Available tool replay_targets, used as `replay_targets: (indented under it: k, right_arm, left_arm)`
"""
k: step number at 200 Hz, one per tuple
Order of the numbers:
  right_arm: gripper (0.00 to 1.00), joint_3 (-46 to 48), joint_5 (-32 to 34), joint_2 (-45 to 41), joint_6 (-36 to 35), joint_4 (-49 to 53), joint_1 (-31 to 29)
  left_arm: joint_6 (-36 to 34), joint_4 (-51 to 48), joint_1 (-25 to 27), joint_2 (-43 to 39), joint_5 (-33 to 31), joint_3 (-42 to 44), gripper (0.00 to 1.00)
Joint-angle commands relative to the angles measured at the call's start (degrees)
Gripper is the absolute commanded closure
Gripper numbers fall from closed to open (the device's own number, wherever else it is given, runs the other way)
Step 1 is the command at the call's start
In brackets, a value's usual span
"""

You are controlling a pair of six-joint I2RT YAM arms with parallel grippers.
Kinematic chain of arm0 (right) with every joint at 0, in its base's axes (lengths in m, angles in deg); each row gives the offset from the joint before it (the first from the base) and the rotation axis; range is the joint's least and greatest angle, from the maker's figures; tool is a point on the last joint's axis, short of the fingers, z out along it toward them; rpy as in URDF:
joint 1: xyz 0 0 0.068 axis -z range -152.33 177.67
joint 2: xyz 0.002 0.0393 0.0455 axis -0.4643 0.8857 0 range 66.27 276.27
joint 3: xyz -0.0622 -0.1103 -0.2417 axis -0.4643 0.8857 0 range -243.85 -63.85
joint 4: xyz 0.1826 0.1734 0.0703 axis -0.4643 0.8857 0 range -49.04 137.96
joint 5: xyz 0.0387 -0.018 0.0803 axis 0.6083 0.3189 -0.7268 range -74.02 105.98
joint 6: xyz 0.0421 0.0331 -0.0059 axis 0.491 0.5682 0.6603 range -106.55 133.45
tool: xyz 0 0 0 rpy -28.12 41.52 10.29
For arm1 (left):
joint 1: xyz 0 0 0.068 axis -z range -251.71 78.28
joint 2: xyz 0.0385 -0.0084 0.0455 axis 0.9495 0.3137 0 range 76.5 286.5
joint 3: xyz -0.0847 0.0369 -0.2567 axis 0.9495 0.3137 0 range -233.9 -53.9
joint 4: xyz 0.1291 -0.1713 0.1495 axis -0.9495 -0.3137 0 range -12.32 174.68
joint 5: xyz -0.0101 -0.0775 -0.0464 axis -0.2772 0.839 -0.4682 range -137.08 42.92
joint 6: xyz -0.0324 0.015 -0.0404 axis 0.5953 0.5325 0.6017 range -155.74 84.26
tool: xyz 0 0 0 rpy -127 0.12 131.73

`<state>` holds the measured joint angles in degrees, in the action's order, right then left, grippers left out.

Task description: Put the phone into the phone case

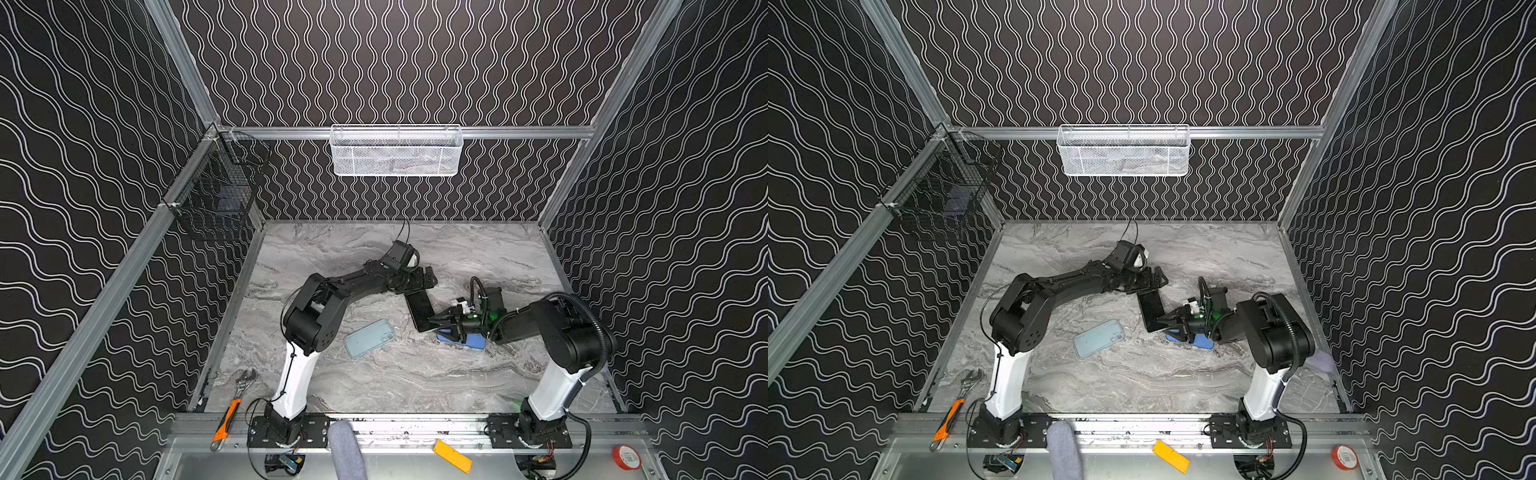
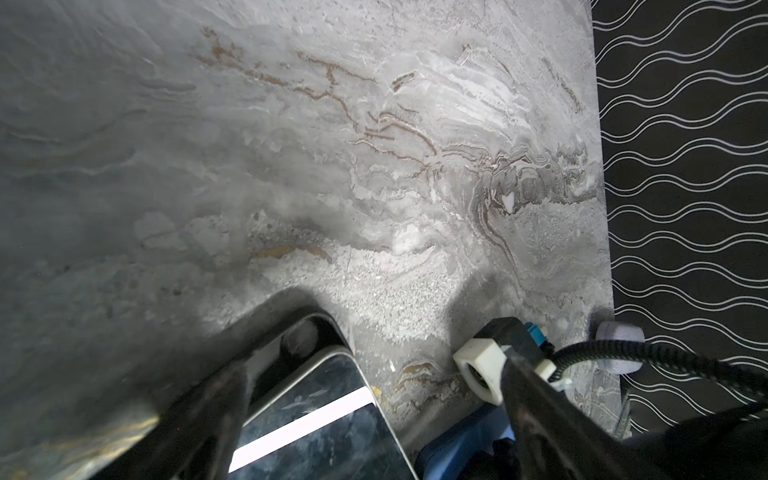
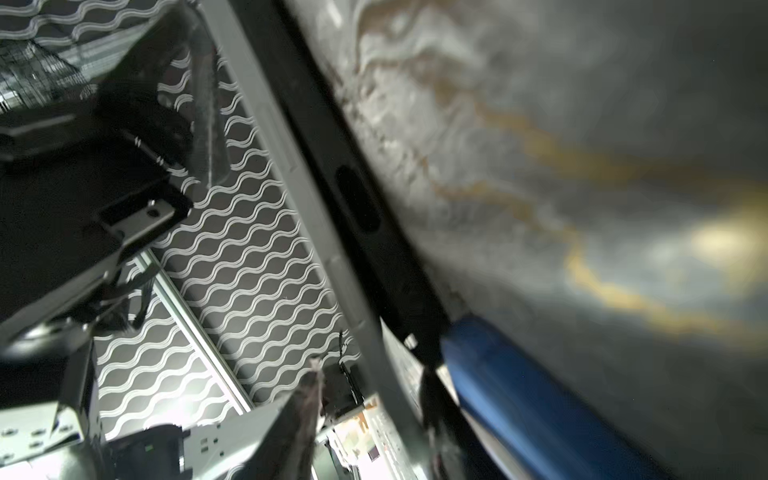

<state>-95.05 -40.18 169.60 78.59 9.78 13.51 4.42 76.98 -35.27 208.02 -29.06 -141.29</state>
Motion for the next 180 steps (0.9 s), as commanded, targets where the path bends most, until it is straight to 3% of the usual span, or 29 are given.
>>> replay_targets:
  k: [1, 45, 79, 134, 180]
  right_arm:
    - [0.51, -0.73, 3.75, -1.66, -3.03, 8.68, 0.15]
    - [0.37, -4.94, 10.1, -7.0, -11.15, 22.69, 0.26]
    - [0.33, -6.48, 14.41, -9.79, -14.17, 27.96, 0.26]
    - [0.34, -10.41, 26.25, -22.16, -27.14, 40.48, -1.21]
    - [0.39, -11.31, 31.5, -27.53, -38.84, 45.06, -4.34]
  left_arm:
    - [-0.83, 1.28, -0.06, -0.83, 0.25, 0.12, 0.02]
    - [-0.63, 1.8, -0.05, -1.18, 0.26, 0.43, 0.02]
    - [-0.44, 1.87, 0.03, -1.53, 0.57, 0.61, 0.02]
    - [-0.28, 2.6, -0.04, -1.19, 0.87, 1.01, 0.01]
    - [0.51, 3.92, -0.22, -0.92, 1.14, 1.27, 0.02]
